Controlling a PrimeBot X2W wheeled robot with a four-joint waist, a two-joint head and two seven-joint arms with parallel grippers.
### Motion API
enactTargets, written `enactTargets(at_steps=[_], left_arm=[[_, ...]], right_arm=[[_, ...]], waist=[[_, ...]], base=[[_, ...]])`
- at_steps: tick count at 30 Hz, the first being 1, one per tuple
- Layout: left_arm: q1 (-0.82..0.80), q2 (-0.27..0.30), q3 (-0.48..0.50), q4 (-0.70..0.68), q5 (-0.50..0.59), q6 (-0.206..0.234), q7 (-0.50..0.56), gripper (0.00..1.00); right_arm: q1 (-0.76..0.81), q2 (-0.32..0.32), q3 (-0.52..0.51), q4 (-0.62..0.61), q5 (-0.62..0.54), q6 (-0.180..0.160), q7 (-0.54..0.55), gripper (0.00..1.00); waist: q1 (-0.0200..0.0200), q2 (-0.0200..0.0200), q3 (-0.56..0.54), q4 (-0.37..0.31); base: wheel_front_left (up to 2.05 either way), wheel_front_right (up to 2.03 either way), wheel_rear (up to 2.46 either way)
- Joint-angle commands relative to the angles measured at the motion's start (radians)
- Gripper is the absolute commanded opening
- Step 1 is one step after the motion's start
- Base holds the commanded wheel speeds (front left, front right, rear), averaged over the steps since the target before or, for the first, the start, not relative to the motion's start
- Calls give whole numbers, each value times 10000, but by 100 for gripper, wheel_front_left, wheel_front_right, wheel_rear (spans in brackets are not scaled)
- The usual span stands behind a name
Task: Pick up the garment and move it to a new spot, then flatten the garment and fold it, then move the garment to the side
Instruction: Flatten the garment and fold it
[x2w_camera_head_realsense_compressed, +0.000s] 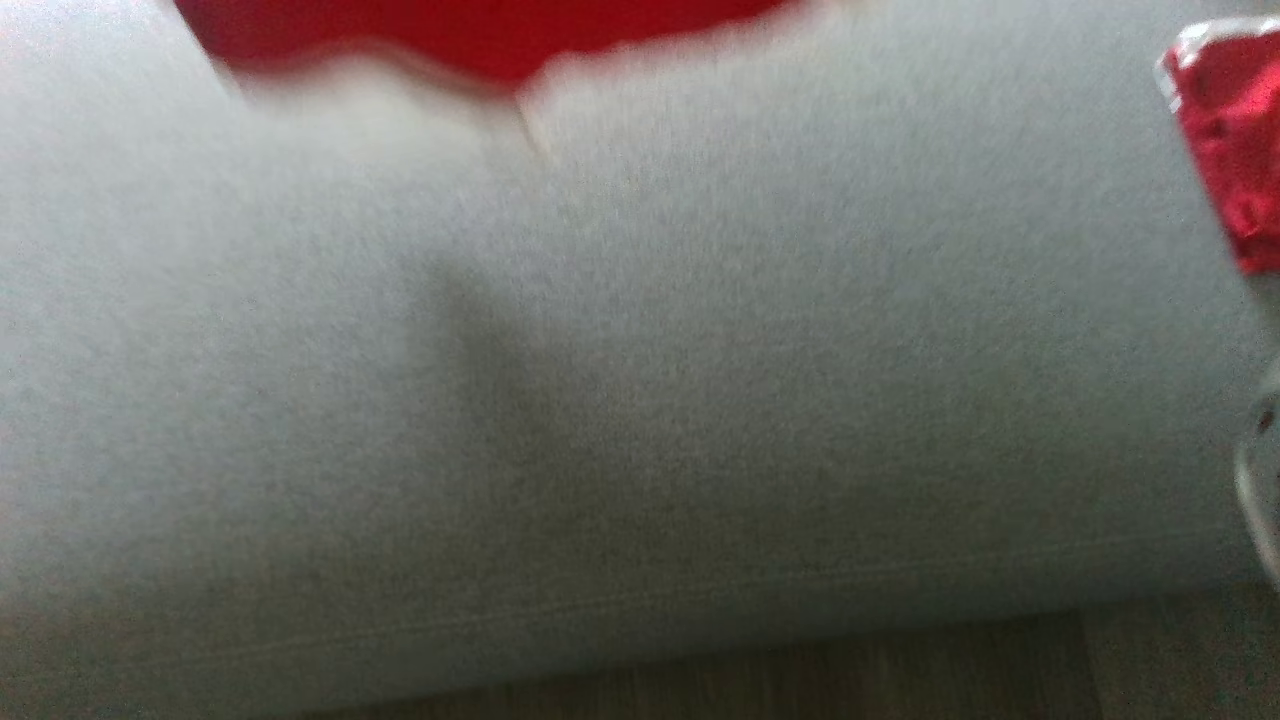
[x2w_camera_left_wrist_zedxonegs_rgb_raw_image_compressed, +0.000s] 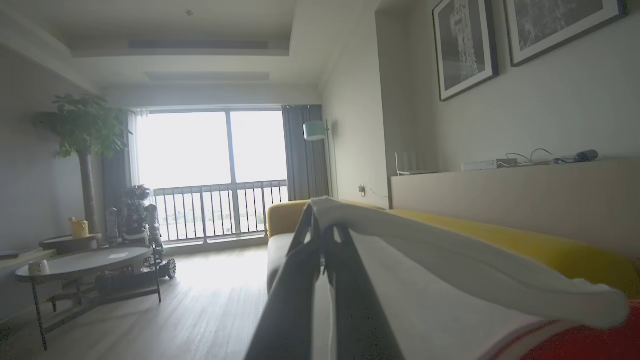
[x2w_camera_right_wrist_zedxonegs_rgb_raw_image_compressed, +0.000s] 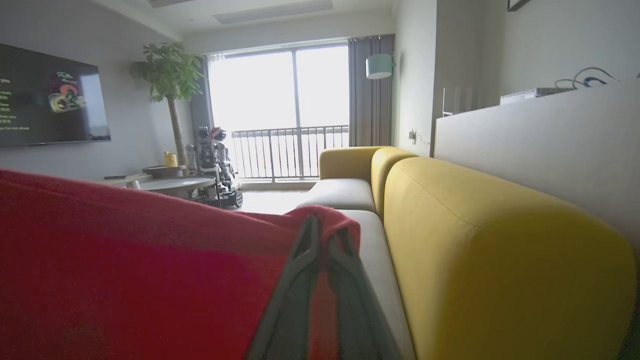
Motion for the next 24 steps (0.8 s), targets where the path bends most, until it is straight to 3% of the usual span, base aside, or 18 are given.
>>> enactTargets(at_steps=[1, 5, 10, 18, 24], left_arm=[[-842, 488, 188, -26, 303, 114, -482, 0], [-2190, 161, 220, 781, 883, 304, -2481, 0], [-1633, -384, 438, 1149, 740, -14, -3071, 0], [2502, -750, 1168, -498, 671, -565, -3091, 0], [6687, -763, 959, -2404, 112, -810, -3092, 0]], right_arm=[[-664, 99, 118, -60, -73, -4, -375, 0], [-1844, -207, 438, 911, -195, -4, -1607, 0], [-2011, -536, 969, 2150, 53, -4, -2462, 0], [-413, -1252, 2077, 3625, 822, -4, -2607, 0], [1533, -2058, 2816, 3425, 1800, -4, -1763, 0]], waist=[[-3, 0, 1191, 14], [-3, 0, 2183, 326], [-3, 0, 2791, 822], [-3, 0, 2338, 1292], [-3, 0, 1354, 1377]], base=[[0, 0, 0], [0, 0, 0], [0, 0, 0], [0, 0, 0], [0, 0, 0]])
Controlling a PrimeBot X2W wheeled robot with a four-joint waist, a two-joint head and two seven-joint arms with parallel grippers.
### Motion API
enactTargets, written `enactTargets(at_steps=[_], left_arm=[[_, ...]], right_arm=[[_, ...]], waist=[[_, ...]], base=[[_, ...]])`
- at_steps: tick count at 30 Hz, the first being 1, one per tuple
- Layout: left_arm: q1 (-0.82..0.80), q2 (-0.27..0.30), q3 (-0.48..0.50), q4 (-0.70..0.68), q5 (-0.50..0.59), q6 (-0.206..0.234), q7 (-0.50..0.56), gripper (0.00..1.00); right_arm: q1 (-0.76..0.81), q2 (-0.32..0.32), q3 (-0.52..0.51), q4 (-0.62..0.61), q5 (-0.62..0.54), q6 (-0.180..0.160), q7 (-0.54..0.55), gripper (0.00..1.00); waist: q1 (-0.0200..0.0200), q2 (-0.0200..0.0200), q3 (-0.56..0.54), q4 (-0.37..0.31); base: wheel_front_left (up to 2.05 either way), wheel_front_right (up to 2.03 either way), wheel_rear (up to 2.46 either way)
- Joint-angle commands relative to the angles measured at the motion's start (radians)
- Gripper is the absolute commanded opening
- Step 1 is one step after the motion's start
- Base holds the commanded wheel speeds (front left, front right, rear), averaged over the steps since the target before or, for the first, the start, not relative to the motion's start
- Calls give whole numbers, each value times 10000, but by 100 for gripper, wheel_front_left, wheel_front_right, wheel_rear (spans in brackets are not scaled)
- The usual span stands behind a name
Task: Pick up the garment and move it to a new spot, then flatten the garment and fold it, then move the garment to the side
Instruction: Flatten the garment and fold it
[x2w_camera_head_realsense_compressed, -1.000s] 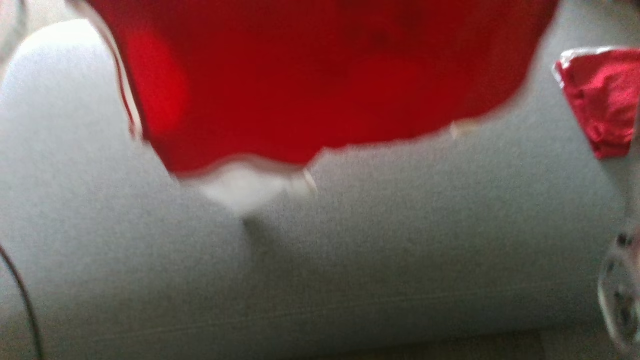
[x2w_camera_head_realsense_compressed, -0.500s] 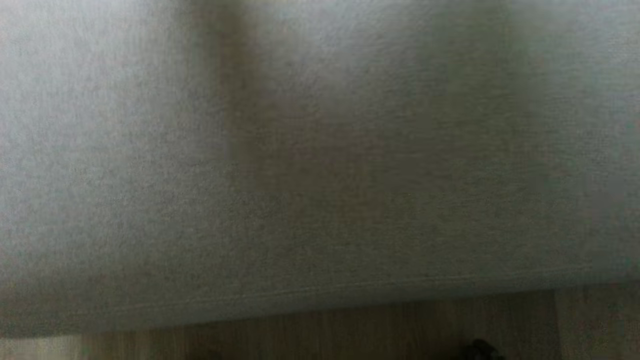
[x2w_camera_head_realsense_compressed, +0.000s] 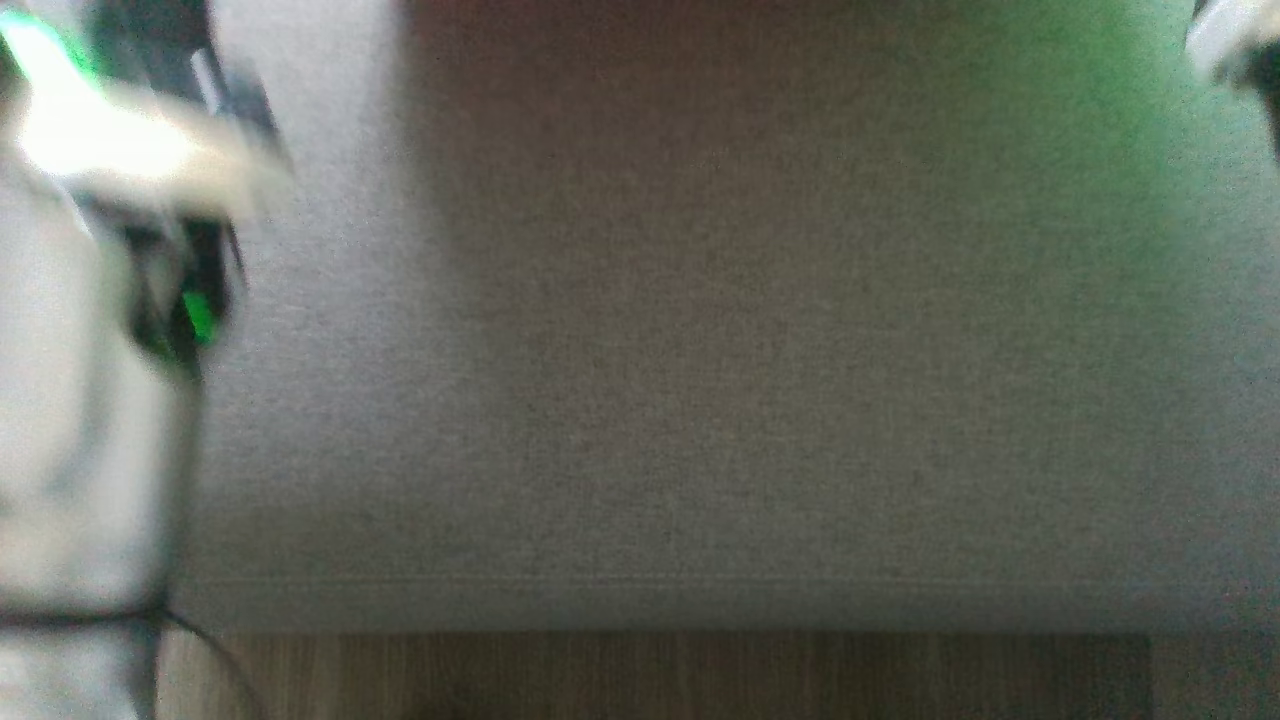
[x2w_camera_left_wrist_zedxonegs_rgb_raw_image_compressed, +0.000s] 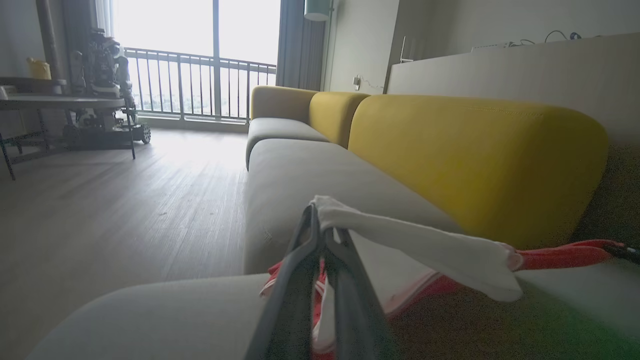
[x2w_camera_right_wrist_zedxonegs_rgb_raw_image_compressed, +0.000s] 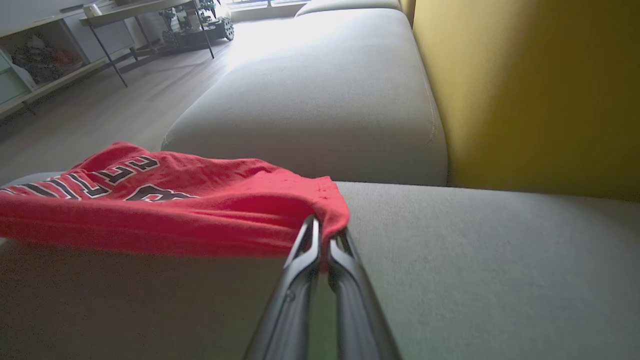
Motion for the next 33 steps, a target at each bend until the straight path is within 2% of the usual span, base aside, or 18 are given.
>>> enactTargets(at_steps=[1, 4, 9, 13, 18, 21, 26, 30, 33], left_arm=[[650, 615, 247, -658, -157, -12, -40, 0], [2483, 810, 135, -1577, -440, -1, 78, 0], [4977, 898, 218, -2865, -838, 549, 422, 0], [6559, 870, 310, -3656, -1071, 1022, 560, 0], [7947, 885, 475, -4036, -1311, 1381, 571, 0], [8365, 877, 444, -4173, -1419, 1420, 630, 0], [9028, 1062, 367, -4634, -1598, 1439, 978, 0], [9459, 1152, 419, -5289, -2002, 1518, 1428, 0], [9409, 1023, 548, -5799, -2405, 1613, 1612, 0]], right_arm=[[469, -209, 163, -559, 282, -4, 189, 0], [1718, -626, 340, -1378, 847, -4, 629, 0], [3995, -1044, 180, -3091, 1586, -4, 1400, 0], [5834, -1049, -417, -4565, 1655, -4, 1904, 0], [8246, -616, -1616, -6522, 1196, -4, 2644, 0], [9114, -339, -2142, -7276, 798, -4, 2944, 0], [10800, 545, -3398, -8848, 154, -4, 3575, 0], [11621, 1084, -3854, -9923, -111, -4, 4137, 0], [11615, 1385, -4018, -10424, -256, -4, 4414, 0]], waist=[[2, 0, -515, 47], [2, 0, -859, 10], [2, 0, -1328, -138], [2, 0, -1721, -231], [2, 0, -2038, -275], [2, 0, -2054, -302], [2, 0, -2098, -256], [2, 0, -2114, -285], [2, 0, -2075, -328]], base=[[0, 0, 0], [0, 0, 0], [0, 0, 0], [0, 0, 0], [0, 0, 0], [0, 0, 0], [0, 0, 0], [0, 0, 0], [0, 0, 0]])
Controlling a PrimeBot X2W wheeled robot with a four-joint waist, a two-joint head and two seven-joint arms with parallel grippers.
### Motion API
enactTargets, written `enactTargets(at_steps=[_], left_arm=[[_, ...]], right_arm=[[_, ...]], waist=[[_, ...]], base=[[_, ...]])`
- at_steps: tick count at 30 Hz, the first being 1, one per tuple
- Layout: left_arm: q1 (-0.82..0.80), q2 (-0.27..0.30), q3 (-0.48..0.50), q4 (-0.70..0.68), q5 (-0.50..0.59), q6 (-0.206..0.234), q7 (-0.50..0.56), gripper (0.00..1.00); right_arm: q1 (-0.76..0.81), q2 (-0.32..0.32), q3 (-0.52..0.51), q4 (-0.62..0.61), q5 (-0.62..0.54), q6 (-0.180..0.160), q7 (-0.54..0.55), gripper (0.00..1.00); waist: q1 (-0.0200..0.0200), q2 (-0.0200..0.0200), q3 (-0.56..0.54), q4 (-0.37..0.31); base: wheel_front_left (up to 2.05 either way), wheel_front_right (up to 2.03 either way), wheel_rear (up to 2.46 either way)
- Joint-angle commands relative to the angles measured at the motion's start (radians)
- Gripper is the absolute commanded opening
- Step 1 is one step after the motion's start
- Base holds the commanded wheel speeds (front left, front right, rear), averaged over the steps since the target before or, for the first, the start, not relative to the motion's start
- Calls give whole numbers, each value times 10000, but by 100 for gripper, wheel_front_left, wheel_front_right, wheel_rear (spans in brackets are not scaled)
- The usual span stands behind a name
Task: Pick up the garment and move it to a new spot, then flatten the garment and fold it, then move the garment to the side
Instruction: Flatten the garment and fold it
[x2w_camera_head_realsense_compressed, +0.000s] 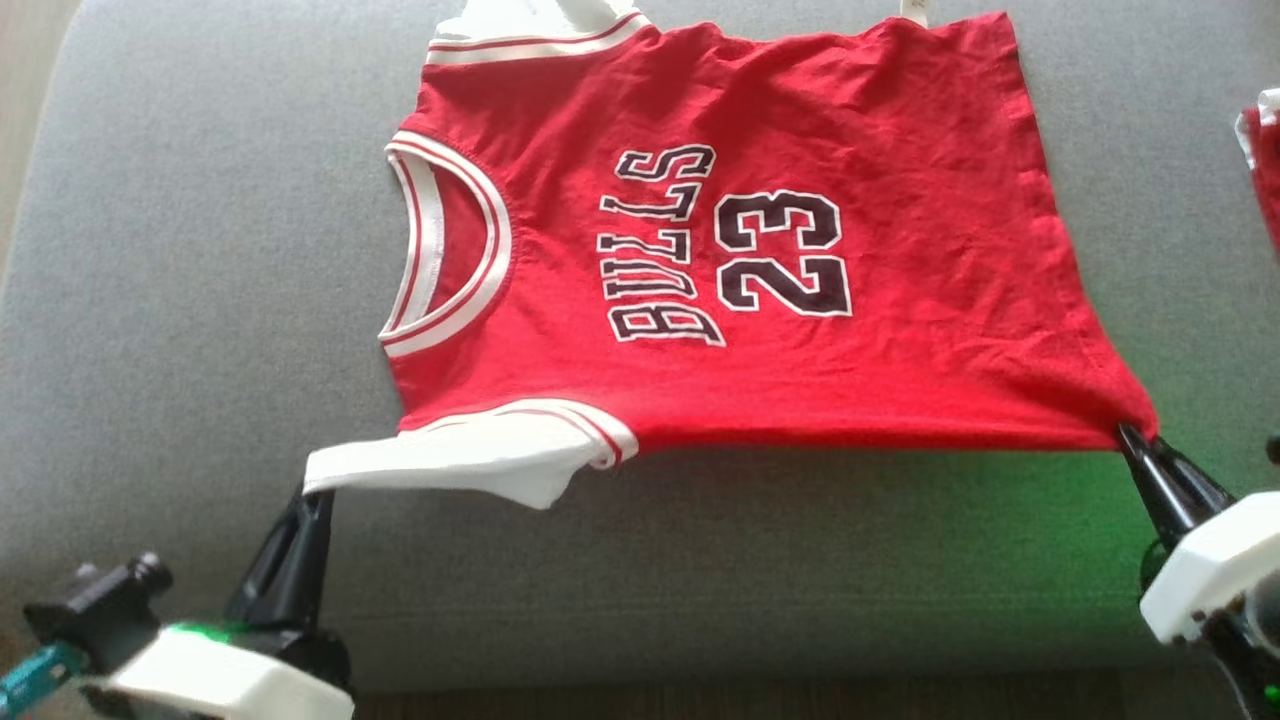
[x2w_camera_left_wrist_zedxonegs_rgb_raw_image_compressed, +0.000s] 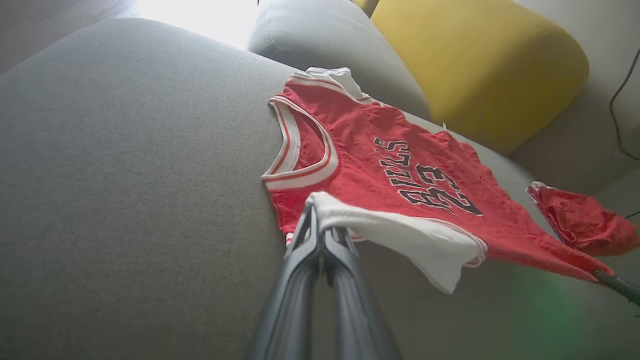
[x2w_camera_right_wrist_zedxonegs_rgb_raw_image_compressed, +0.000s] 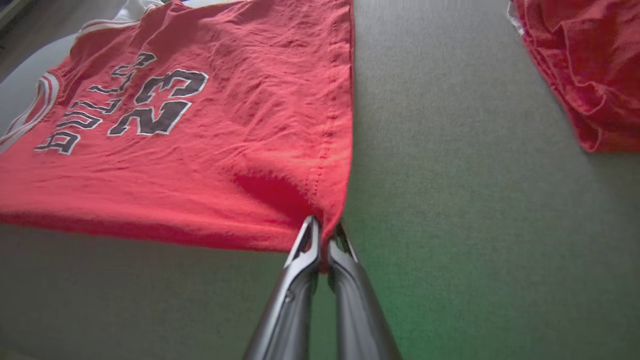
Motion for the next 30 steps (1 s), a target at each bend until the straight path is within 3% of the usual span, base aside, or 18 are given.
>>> enactTargets(at_steps=[1, 6, 15, 22, 23, 24, 25, 26, 27, 30], left_arm=[[-548, 75, 474, -460, -161, 63, 77, 0], [-1832, -228, 235, -218, -354, 22, 433, 0], [-4584, -836, -368, 1933, 16, -217, 572, 0], [-6074, -1167, -453, 3486, 394, -368, -13, 0], [-6330, -1246, -443, 3815, 499, -383, -275, 7], [-6435, -1302, -432, 3953, 530, -388, -418, 35], [-6531, -1355, -412, 4078, 547, -404, -569, 46], [-6623, -1406, -381, 4213, 542, -427, -708, 70], [-6704, -1449, -363, 4339, 540, -462, -826, 100], [-6829, -1556, -297, 4545, 538, -523, -1081, 100]], right_arm=[[-294, -143, 60, -460, -141, -4, 117, 0], [-1169, 98, 239, -25, -266, -4, 272, 0], [-3236, 296, 464, 1769, -573, -4, -47, 0], [-4627, 125, 841, 2998, -701, -4, -611, 0], [-4921, 93, 890, 3263, -689, -4, -798, 15], [-5043, 91, 886, 3382, -672, -4, -908, 48], [-5144, 87, 900, 3492, -664, -4, -1001, 90], [-5238, 106, 920, 3588, -614, -4, -1102, 100], [-5325, 129, 899, 3669, -580, -4, -1245, 100], [-5454, 170, 892, 3800, -547, -4, -1571, 100]], waist=[[2, -1, 18, -16], [2, -1, -2, 34], [2, -1, 203, 42], [2, -1, 614, -46], [2, -1, 708, -64], [2, -1, 745, -66], [2, -1, 773, -66], [2, -1, 796, -67], [2, -1, 814, -66], [2, -1, 827, -52]], base=[[0, 0, 0], [0, 0, 0], [0, 0, 0], [0, 0, 0], [0, 0, 0], [0, 0, 0], [0, 0, 0], [0, 0, 0], [0, 0, 0], [0, 0, 0]])
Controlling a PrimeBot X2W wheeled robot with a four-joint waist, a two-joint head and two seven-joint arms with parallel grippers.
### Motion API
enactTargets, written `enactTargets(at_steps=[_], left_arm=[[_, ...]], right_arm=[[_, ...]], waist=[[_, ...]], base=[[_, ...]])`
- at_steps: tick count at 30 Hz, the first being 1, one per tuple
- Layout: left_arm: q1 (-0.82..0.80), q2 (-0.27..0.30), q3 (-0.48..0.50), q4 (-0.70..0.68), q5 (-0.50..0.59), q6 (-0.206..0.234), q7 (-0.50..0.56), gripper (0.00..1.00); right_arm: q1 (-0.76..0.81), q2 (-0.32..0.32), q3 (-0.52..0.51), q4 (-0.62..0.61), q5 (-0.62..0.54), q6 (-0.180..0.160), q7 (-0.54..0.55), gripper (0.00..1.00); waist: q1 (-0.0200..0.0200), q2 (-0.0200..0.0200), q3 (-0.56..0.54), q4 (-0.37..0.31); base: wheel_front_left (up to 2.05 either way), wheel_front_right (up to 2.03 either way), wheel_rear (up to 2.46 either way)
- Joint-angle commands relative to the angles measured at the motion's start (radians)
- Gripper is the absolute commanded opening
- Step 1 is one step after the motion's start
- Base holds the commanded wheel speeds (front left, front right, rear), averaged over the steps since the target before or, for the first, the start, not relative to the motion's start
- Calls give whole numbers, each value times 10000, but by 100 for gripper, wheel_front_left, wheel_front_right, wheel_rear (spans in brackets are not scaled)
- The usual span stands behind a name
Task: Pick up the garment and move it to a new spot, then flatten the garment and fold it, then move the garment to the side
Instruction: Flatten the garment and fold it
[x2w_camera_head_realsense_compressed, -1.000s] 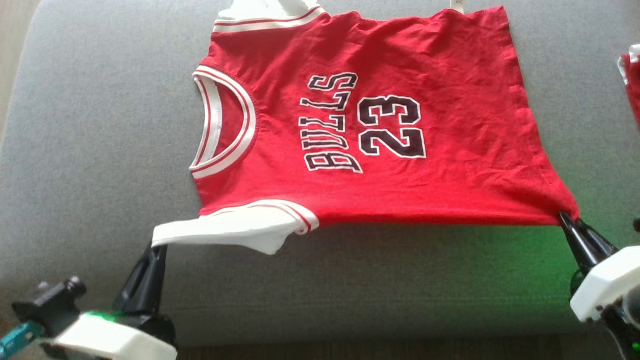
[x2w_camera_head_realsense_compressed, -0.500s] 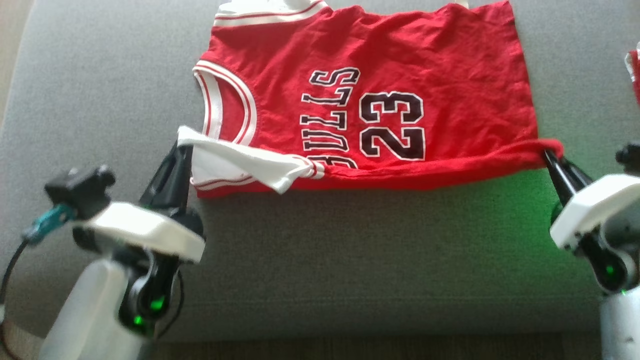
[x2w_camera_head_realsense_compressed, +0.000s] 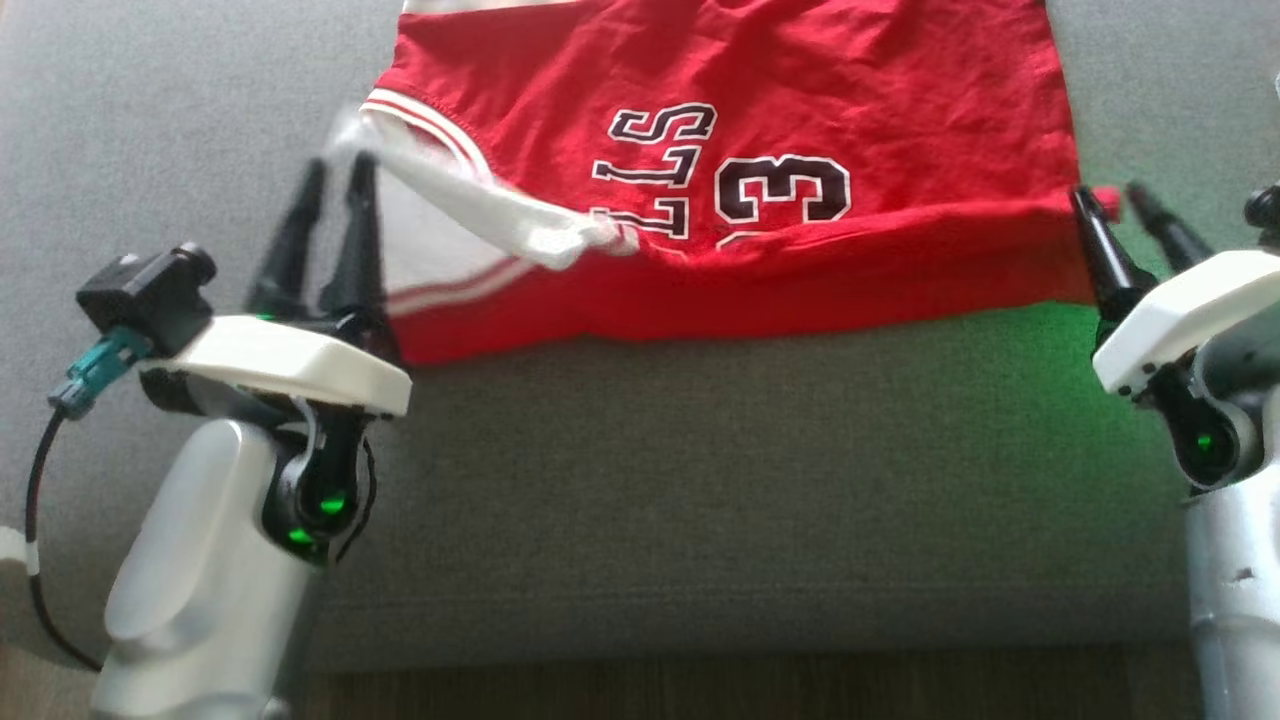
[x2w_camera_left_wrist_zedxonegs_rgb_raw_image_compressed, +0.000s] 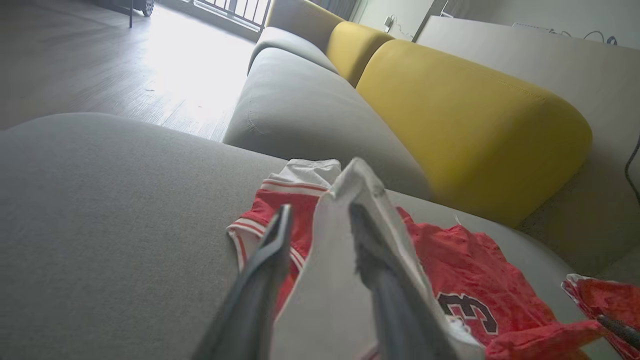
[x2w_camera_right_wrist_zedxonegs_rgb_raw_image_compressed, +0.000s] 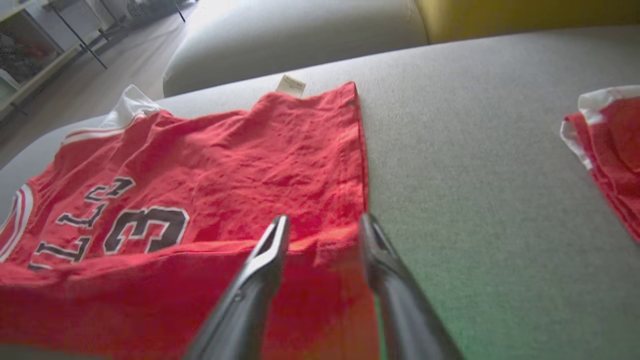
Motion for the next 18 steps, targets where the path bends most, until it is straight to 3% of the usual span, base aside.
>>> enactTargets(at_steps=[1, 8, 18], left_arm=[[-421, 176, 387, -265, 87, -36, -118, 100], [-1, -308, 864, -309, 539, -95, -566, 100], [1704, -823, 631, 495, 737, 526, -114, 100]], right_arm=[[-272, -39, 192, -330, 80, -4, -147, 100], [146, -104, 539, -531, 777, -4, -1599, 100], [1297, 9, 206, -783, 560, -4, -1092, 100]], waist=[[-1, 0, -7, 8], [-1, 0, -158, 66], [-1, 0, -222, 105]], base=[[0, 0, 0], [0, 0, 0], [0, 0, 0]])
